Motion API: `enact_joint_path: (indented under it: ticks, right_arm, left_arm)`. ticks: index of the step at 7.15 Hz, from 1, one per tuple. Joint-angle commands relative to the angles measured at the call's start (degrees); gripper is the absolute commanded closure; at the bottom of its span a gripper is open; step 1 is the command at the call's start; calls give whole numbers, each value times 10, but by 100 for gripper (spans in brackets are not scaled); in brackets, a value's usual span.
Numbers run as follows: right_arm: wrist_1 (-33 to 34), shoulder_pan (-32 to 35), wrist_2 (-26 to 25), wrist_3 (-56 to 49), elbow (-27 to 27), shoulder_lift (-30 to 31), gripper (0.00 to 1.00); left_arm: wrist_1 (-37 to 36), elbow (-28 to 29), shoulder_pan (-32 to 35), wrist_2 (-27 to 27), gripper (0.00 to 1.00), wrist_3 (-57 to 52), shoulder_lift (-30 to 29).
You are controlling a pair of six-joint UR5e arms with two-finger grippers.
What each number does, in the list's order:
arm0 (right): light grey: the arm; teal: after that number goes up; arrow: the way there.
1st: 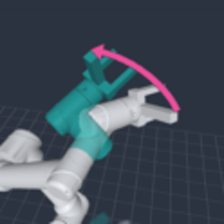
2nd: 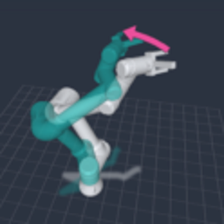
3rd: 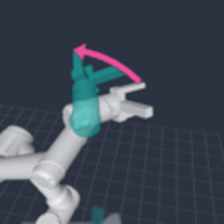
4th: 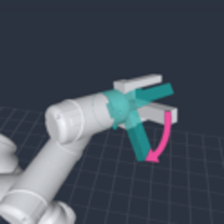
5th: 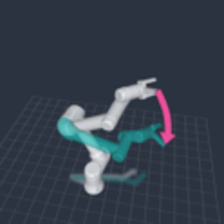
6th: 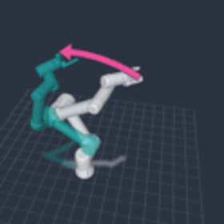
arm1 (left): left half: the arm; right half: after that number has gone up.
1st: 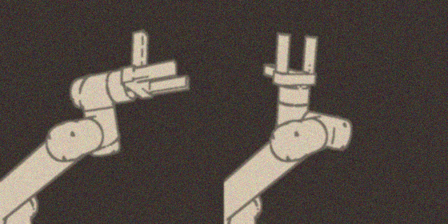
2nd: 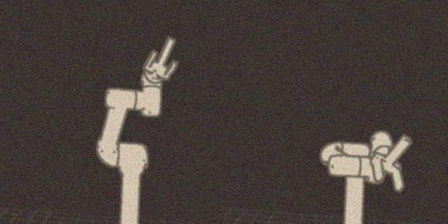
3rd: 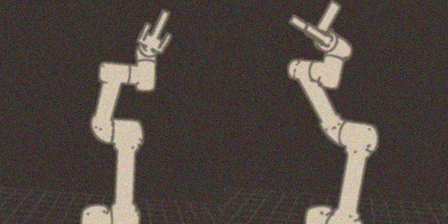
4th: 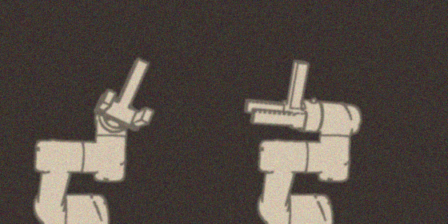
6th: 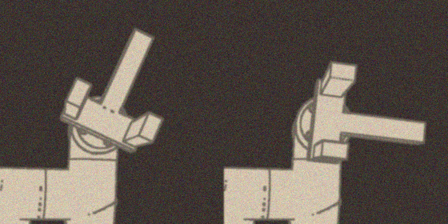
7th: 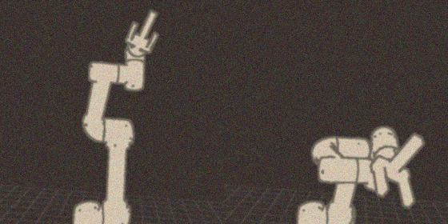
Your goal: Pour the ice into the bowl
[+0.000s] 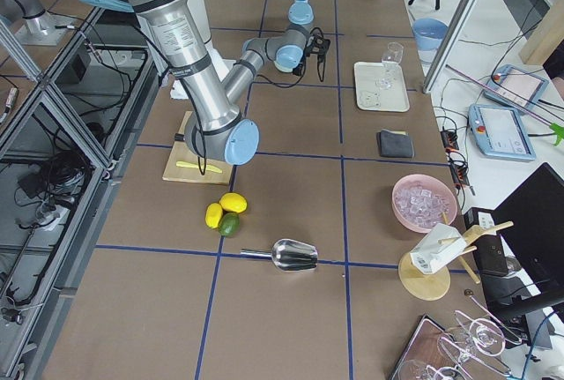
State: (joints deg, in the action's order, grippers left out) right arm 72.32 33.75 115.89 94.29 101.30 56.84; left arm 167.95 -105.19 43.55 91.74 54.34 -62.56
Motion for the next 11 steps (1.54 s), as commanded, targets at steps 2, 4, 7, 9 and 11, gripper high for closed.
enact_joint_path:
  ticks: [2, 4, 7, 9, 11]
  right_arm:
    - [-1, 2, -2, -1, 2, 2, 0]
    - [-1, 2, -2, 4, 5, 0, 0]
    - [-1, 1, -5, 0, 0, 2, 0]
    - [-1, 1, -9, 1, 3, 2, 0]
    - [-1, 1, -11, 1, 6, 2, 0]
  left_arm:
    - [22, 29, -224, -332, 1, 119, 19]
    - [18, 39, -293, -435, 1, 124, 19]
    - [-36, 71, -369, -517, 1, 209, 16]
    - [-63, 76, -382, -545, 1, 231, -8]
    - [-62, 138, -382, -599, 1, 231, -60]
